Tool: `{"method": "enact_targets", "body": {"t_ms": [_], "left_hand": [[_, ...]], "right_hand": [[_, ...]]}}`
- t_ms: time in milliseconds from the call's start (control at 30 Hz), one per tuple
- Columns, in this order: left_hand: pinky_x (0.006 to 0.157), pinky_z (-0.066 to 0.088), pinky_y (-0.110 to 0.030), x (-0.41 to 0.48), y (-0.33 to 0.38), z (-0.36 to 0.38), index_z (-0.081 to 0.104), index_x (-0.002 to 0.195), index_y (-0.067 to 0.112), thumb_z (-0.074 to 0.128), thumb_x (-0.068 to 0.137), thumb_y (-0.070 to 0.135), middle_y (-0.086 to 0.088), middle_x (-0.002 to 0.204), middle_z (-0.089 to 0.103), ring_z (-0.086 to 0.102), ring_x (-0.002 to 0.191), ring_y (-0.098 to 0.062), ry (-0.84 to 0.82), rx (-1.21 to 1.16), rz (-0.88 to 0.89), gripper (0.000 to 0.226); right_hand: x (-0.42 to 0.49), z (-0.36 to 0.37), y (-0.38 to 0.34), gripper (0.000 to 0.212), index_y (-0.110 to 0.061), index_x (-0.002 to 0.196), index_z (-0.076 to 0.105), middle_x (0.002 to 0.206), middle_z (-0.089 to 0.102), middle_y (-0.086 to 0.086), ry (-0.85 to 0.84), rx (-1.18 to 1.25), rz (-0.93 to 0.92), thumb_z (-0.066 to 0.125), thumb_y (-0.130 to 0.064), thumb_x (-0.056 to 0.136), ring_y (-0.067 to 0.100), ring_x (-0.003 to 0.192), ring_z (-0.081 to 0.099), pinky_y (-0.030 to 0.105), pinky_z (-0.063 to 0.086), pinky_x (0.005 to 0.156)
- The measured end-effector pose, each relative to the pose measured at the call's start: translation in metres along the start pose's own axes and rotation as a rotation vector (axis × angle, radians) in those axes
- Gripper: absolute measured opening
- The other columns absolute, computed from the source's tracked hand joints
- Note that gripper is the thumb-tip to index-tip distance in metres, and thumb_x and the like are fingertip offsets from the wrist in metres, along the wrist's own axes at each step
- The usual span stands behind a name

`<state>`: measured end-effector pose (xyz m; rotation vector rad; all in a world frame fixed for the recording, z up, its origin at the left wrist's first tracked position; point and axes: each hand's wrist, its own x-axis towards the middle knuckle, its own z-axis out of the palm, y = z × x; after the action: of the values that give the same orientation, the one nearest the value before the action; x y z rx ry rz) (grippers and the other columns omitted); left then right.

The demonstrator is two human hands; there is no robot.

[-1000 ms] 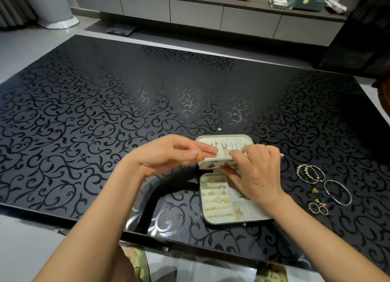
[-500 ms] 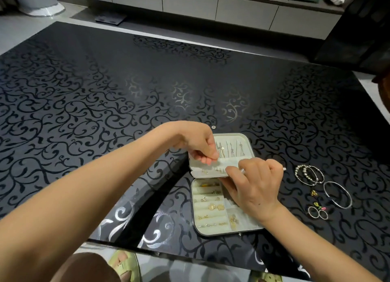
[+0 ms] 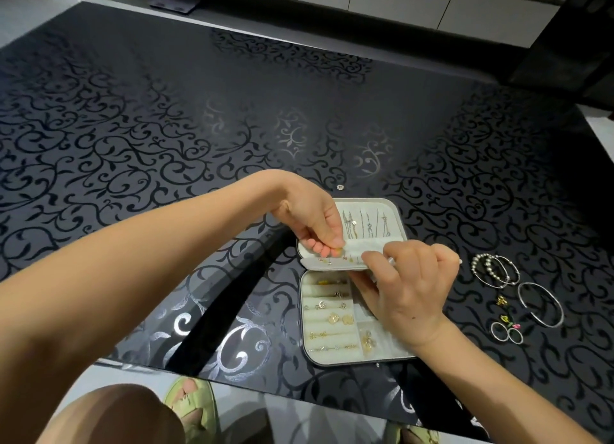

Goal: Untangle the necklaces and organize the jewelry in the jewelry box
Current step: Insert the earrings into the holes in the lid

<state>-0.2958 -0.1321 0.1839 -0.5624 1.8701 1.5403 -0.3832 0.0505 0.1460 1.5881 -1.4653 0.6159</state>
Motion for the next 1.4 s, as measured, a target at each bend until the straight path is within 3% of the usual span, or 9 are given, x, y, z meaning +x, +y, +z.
{"method": "enact_targets", "body": {"t_ms": [300,500,700,867,1167,1267,1333,1400], "left_hand": [[0.064,0.045,-0.016,-0.002,0.001,0.003,0.066,0.083,0.008,0.058,0.091,0.012,-0.002,0.072,0.06,0.049,0.065,-0.011,0.01,0.016,0.003,0.012],[0.062,0.045,-0.016,-0.004,0.003,0.006,0.065,0.082,0.007,0.059,0.091,0.012,-0.004,0.073,0.059,0.05,0.065,-0.012,0.028,0.03,0.015,0.011],[0.059,0.047,-0.016,-0.008,0.011,0.01,0.066,0.078,0.009,0.062,0.089,0.013,0.0,0.066,0.061,0.053,0.062,-0.01,0.115,0.153,0.018,0.013],[0.055,0.044,-0.016,-0.01,0.016,0.015,0.066,0.072,0.014,0.065,0.088,0.015,0.003,0.061,0.061,0.052,0.054,-0.005,0.185,0.242,0.01,0.016],[0.056,0.042,-0.019,-0.013,0.012,0.027,0.064,0.075,0.01,0.063,0.089,0.011,0.003,0.061,0.058,0.048,0.055,-0.01,0.259,0.248,0.042,0.014],[0.06,0.039,-0.012,-0.014,0.014,0.03,0.063,0.08,0.016,0.064,0.088,0.024,0.011,0.065,0.056,0.049,0.062,-0.009,0.345,0.44,0.066,0.012],[0.054,0.036,-0.005,-0.014,0.015,0.031,0.064,0.084,0.015,0.064,0.088,0.028,0.015,0.066,0.054,0.048,0.06,-0.003,0.421,0.533,0.096,0.014],[0.053,0.036,-0.006,-0.013,0.014,0.032,0.065,0.086,0.012,0.062,0.089,0.028,0.013,0.066,0.054,0.047,0.059,-0.003,0.43,0.57,0.099,0.016]], "right_hand": [[0.0,0.0,0.001,0.078,-0.018,0.095,0.044,0.086,0.041,-0.001,0.005,-0.013,0.005,0.09,-0.018,0.032,0.017,0.07,0.041,0.034,0.028,0.068],[-0.003,0.002,0.001,0.037,-0.018,0.095,0.044,0.087,0.041,-0.001,0.059,0.006,-0.004,0.07,-0.032,0.071,0.016,0.071,0.042,0.034,0.028,0.069],[-0.004,0.003,0.001,0.052,-0.018,0.095,0.044,0.086,0.041,0.0,0.062,-0.002,0.0,0.078,-0.033,0.058,0.016,0.07,0.042,0.034,0.028,0.068],[-0.002,0.002,0.001,0.076,-0.018,0.094,0.044,0.085,0.041,0.0,0.028,-0.021,0.007,0.091,-0.021,0.033,0.017,0.069,0.042,0.034,0.028,0.067],[-0.002,0.001,0.0,0.08,-0.018,0.094,0.044,0.085,0.041,0.0,-0.004,-0.029,0.01,0.091,-0.017,0.028,0.017,0.069,0.041,0.033,0.028,0.067],[-0.001,0.001,0.0,0.075,-0.018,0.093,0.044,0.086,0.041,0.0,0.001,-0.02,0.015,0.09,-0.021,0.034,0.017,0.07,0.042,0.034,0.028,0.067],[-0.001,0.001,-0.001,0.073,-0.018,0.093,0.044,0.086,0.041,0.0,0.005,-0.018,0.023,0.09,-0.021,0.036,0.017,0.07,0.042,0.034,0.028,0.067],[-0.002,0.002,-0.002,0.074,-0.018,0.093,0.044,0.086,0.041,0.0,0.006,-0.023,0.027,0.091,-0.02,0.036,0.017,0.07,0.042,0.034,0.028,0.067]]}}
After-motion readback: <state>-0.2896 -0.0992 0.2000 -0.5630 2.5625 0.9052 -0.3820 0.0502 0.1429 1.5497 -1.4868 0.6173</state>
